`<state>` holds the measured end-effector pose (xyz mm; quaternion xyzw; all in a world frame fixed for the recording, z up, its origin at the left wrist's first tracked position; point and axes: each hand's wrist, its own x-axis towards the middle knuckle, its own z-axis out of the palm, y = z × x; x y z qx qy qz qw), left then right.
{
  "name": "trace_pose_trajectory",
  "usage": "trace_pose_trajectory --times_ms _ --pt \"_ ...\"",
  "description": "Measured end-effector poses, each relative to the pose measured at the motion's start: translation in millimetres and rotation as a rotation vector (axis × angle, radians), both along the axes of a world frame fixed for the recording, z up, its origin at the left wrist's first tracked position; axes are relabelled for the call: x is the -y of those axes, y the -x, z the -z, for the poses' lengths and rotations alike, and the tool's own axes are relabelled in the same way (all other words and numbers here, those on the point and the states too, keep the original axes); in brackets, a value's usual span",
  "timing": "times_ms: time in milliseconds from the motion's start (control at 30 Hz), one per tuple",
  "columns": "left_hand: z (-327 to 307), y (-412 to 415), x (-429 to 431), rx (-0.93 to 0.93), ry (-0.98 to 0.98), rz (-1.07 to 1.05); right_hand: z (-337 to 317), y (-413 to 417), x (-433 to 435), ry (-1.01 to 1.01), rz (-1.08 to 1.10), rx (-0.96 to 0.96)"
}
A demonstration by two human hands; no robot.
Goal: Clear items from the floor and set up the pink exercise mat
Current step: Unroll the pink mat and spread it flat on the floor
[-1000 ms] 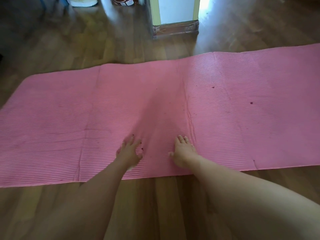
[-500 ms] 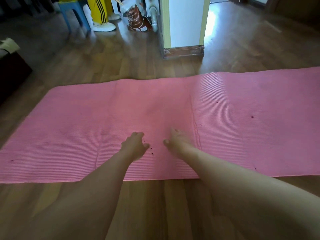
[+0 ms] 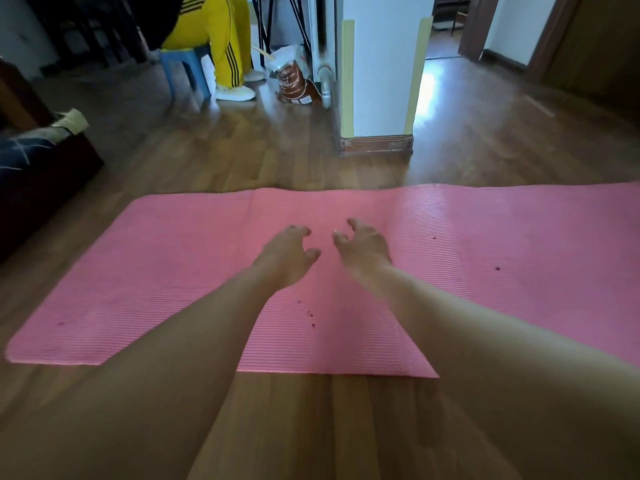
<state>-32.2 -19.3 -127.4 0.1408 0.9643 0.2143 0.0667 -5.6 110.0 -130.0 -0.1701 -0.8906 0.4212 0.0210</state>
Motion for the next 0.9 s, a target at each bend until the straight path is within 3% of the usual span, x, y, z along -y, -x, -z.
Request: trace_pose_trajectory --times_ms 400,900 --pt "-112.8 12.9 6.5 -0.251 -0.398 -0.154 -122.3 32.1 -0.6 0.258 0.028 -0.327" --pt "-421.9 -4.3 40.6 -0.226 -0.425 -0.345 -425.8 32.8 25.0 0.346 -0.072 -0.204"
